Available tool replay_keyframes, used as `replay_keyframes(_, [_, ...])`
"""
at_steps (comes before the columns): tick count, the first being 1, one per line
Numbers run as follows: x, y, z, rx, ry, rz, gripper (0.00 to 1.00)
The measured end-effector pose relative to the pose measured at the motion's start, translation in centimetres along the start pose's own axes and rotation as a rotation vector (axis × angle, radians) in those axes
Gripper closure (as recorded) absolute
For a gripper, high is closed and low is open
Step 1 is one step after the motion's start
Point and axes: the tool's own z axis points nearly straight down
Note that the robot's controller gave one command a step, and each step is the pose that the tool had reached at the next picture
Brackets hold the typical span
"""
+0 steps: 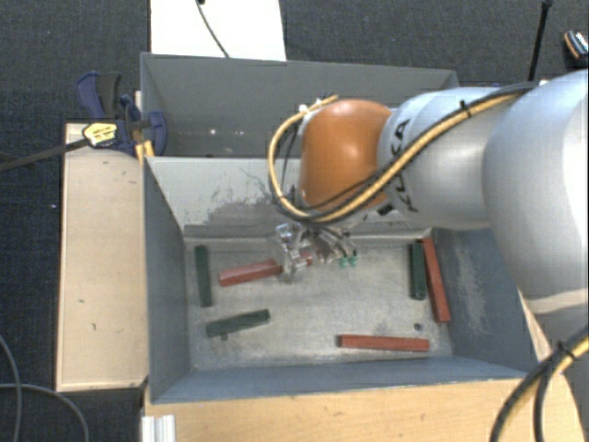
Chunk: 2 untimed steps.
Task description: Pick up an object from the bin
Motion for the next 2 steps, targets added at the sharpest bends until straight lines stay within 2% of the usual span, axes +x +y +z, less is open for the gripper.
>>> replay_keyframes(1, [-0.3, 0.0, -5.5, 0.001, -0.002, 0.005, 1.00])
replay_keyframes(2, [-0.4, -0.1, -8.2, 0.001, 0.000, 0.011, 1.00])
